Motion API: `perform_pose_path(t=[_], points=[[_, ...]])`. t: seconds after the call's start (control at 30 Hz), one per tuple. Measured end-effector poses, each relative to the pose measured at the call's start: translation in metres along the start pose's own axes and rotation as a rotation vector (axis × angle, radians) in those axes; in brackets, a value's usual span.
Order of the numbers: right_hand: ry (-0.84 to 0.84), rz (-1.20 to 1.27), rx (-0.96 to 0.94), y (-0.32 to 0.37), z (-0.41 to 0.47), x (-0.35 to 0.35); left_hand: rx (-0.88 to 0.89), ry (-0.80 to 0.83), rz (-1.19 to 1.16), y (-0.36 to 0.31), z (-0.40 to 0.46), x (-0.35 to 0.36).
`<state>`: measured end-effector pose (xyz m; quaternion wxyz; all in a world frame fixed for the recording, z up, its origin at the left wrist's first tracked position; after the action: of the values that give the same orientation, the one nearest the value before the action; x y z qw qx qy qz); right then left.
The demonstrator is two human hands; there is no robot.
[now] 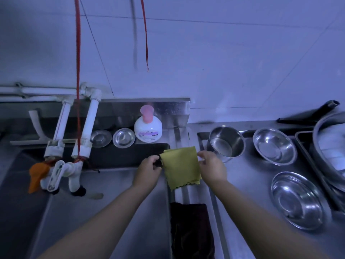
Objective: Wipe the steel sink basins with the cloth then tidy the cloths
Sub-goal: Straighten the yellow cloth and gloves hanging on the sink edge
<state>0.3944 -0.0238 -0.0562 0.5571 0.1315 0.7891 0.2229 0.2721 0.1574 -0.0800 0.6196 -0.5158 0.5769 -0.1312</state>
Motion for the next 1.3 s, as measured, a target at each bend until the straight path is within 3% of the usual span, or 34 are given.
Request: perform_pose_path(t=[0.17,0.37,0.53,0.73,0.97,1.23,1.3], points=[[-0.116,-0.207,-0.318,0.023,-0.061,0.011,0.079,0.085,0.056,0.002,-0.054,-0.019],[0.046,-0.473,-0.583,0.064,-0.142,0.050,0.114,0.158,0.237,0.030,-0.129,-0.061],[0.171,-0.559,-0.755,0.110,-0.205,0.086,0.098,0.169,0.367,0.067,-0.188,-0.119],[0.233,-0.728,-0.896,0.193,-0.311,0.148,0.054,-0.005,0.468,0.136,-0.291,-0.226],[0.289,-0.806,-1.109,0.306,-0.490,0.252,-0.021,-0.258,0.585,0.240,-0.468,-0.377],[0.261,-0.760,-1.501,0.414,-0.700,0.351,-0.344,-0.378,0.740,0.343,-0.682,-0.502],[0.323,-0.797,-1.534,0.427,-0.733,0.377,-0.448,-0.379,0.736,0.363,-0.717,-0.517]])
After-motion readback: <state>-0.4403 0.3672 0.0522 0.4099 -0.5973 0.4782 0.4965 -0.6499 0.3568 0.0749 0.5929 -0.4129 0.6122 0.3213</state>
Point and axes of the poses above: each hand's wrist, its own z-axis towards the middle knuckle, its own x-axis out of the palm, y = z × x, the point moved 5 cm from there along z, towards the middle knuckle, and after that the axes turned 10 degrees about x, right-handed, at the moved point
